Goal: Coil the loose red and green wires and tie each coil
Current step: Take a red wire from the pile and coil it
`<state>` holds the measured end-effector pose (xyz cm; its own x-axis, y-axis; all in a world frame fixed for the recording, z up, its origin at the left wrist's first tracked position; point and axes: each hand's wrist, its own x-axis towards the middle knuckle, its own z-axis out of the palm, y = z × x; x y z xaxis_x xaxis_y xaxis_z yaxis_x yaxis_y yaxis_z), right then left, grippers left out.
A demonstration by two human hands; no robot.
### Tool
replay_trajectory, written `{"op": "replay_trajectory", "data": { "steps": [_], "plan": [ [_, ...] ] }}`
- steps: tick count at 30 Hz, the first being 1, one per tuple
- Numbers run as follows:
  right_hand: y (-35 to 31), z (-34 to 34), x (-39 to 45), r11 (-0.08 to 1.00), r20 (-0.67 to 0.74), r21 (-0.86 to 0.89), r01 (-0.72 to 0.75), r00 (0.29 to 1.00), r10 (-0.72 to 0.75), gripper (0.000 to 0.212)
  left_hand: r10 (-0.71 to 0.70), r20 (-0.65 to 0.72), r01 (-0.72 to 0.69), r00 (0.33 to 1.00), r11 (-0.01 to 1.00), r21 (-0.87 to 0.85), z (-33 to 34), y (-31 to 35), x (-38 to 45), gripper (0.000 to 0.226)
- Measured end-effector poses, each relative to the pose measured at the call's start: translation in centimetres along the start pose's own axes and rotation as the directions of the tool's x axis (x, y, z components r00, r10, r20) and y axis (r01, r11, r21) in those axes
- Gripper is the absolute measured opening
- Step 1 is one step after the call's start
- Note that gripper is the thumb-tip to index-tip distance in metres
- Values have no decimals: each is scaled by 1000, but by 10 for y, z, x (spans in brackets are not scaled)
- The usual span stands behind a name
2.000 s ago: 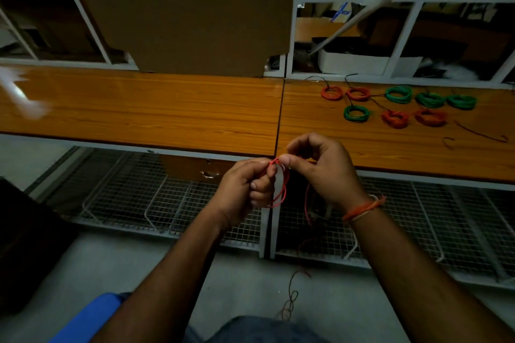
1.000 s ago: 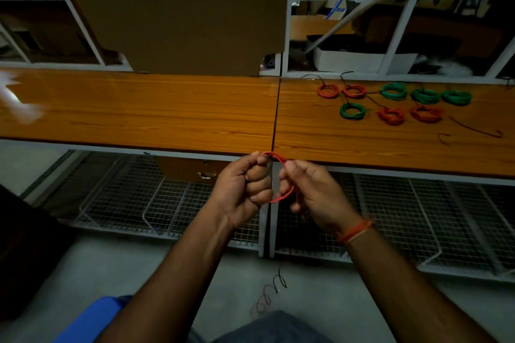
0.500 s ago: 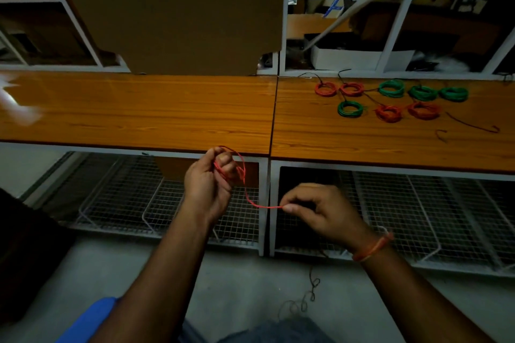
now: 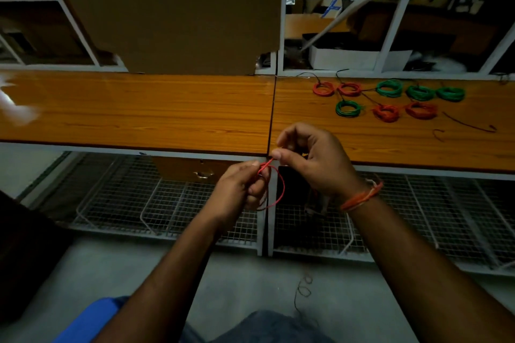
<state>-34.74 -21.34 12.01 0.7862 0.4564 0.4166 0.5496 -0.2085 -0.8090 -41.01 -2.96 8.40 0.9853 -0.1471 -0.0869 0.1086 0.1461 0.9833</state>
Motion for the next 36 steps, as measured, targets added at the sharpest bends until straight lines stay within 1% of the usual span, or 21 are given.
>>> {"op": "replay_trajectory", "data": {
  "steps": [5, 9, 11, 13, 15, 17, 19, 20, 22, 24, 26, 27, 28, 29, 30, 31, 32, 33, 34, 35, 36],
  "plan": [
    [13, 8, -2, 991, -22, 113, -69, 997, 72, 7, 12, 81, -19, 997, 996, 88, 1, 3, -5, 33],
    [35, 9, -21, 972, 107, 148, -181, 980, 167, 4, 39, -77, -44, 996, 997, -61, -3, 8, -6, 31],
    [49, 5, -38, 959, 289, 1, -283, 918, 270, 7, 37, -138, -47, 990, 996, -73, -12, 12, -7, 32],
    [78, -2, -52, 883, 431, -300, -360, 775, 462, 11, 27, -153, -26, 988, 1000, 8, -20, 15, -8, 33],
    [114, -10, -59, 632, 309, -686, -360, 643, 701, 21, 4, -149, 15, 989, 992, 124, -21, 18, -9, 34],
    [134, -5, -53, 357, -83, -771, -527, 639, 765, 35, -7, -112, 30, 994, 979, 201, -13, 22, -9, 35],
    [128, 17, -40, 424, -279, -577, -698, 657, 701, 43, 2, -71, 13, 997, 978, 210, 0, 25, -6, 35],
    [122, 33, -35, 539, -227, -435, -721, 668, 709, 45, 14, -61, -1, 998, 981, 196, 4, 27, -5, 34],
    [111, 63, -38, 706, 220, -113, -699, 675, 704, 43, 35, -61, -26, 997, 990, 139, 10, 31, -1, 33],
    [98, 61, -53, 716, 696, -228, -660, 403, 594, 41, 45, -62, -37, 997, 992, 120, 9, 36, 0, 32],
    [106, 30, -62, 637, 695, -512, -576, 158, 701, 35, 29, -66, -14, 997, 977, 211, 7, 35, -3, 31],
    [118, 15, -61, 546, 556, -615, -568, 178, 812, 29, 9, -60, 8, 998, 964, 265, 8, 33, -4, 31],
    [128, 3, -54, 467, 321, -729, -500, 353, 879, 25, -7, -49, 21, 999, 960, 280, 10, 29, -4, 31],
    [138, -2, -46, 456, 111, -722, -521, 563, 819, 24, -16, -37, 25, 999, 969, 247, 13, 25, -5, 31],
    [131, 4, -39, 529, -64, -611, -589, 703, 709, 24, -17, -31, 23, 999, 982, 185, 15, 22, -4, 31],
    [129, 15, -31, 683, -87, -384, -621, 761, 643, 24, -12, -32, 16, 999, 992, 122, 17, 22, -2, 32],
    [125, 24, -29, 756, 76, -227, -614, 763, 642, 24, -4, -39, 7, 999, 997, 74, 17, 24, 0, 31],
    [120, 31, -30, 758, 361, -214, -616, 671, 648, 25, 3, -41, -1, 999, 999, 47, 16, 26, 1, 31],
    [116, 31, -35, 734, 576, -317, -601, 493, 652, 26, 9, -42, -7, 999, 999, 42, 14, 29, 2, 30],
    [121, 26, -39, 678, 613, -485, -552, 339, 714, 24, 14, -44, -12, 999, 998, 59, 11, 31, 2, 30],
    [127, 22, -39, 615, 522, -596, -517, 334, 785, 19, 20, -48, -16, 999, 996, 90, 9, 32, 3, 30]
  ]
}}
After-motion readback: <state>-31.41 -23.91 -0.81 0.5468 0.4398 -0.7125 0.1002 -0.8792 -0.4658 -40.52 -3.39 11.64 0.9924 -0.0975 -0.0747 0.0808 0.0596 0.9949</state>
